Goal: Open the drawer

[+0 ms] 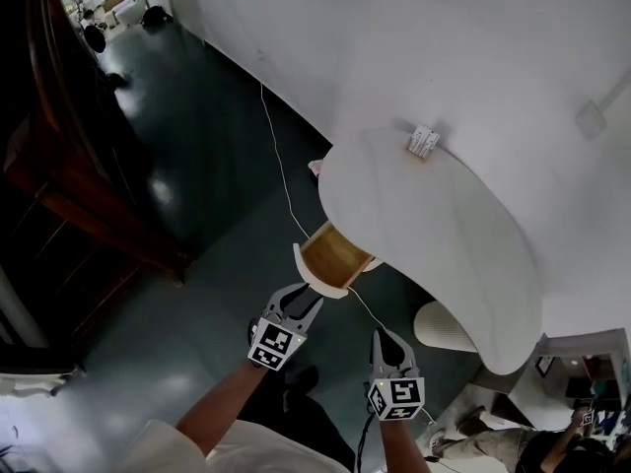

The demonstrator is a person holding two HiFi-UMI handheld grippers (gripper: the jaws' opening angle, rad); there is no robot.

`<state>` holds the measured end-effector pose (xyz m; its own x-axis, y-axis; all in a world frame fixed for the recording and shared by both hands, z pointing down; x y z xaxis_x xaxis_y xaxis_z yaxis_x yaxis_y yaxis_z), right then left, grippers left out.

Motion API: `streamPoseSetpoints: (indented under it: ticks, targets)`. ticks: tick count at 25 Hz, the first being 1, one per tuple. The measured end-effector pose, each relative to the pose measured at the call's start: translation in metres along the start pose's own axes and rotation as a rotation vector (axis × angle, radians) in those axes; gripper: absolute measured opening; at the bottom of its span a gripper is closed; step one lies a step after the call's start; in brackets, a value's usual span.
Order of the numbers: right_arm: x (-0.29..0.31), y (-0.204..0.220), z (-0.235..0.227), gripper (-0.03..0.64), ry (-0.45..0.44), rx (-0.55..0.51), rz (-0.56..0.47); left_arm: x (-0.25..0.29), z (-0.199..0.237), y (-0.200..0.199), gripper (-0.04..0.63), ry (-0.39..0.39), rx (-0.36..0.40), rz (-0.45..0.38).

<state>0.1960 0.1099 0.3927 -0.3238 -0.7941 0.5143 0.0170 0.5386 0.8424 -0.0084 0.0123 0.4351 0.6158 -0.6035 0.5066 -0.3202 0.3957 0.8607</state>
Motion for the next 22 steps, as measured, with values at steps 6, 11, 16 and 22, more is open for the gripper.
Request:
streamPoseSetpoints:
  ticks: [6,11,16,22]
  targets:
    - [-0.044,-0.029,-0.005,0.011,0.016,0.027,-0.031,-0.049,-0.028,-0.044,0.155,0.028,0.016,-0.039]
    - [-0.068,-0.053,0.000,0.011,0.017,-0.004,-0.061,-0.088,-0.034,-0.071,0.132,0.030,0.039,-0.071]
    - [-0.087,-0.078,0.013,0.011,0.022,-0.018,-0.093,-0.126,-0.027,-0.101,0.086,0.023,0.068,-0.114]
    - [-0.104,-0.106,0.030,0.011,0.048,0.001,-0.137,-0.164,-0.009,-0.129,0.051,0.039,0.123,-0.138]
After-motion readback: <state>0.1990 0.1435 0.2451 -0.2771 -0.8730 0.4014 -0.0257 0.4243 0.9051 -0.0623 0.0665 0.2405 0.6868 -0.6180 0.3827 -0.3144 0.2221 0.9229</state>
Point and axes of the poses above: the fingertips, and each gripper's own axes: x forward along the fingers, z to its left, y out of its underside, the point moved 7 cm from there along -x, backward along the fingers, and after that the axes turned 8 degrees about z, right-handed, at the moved point
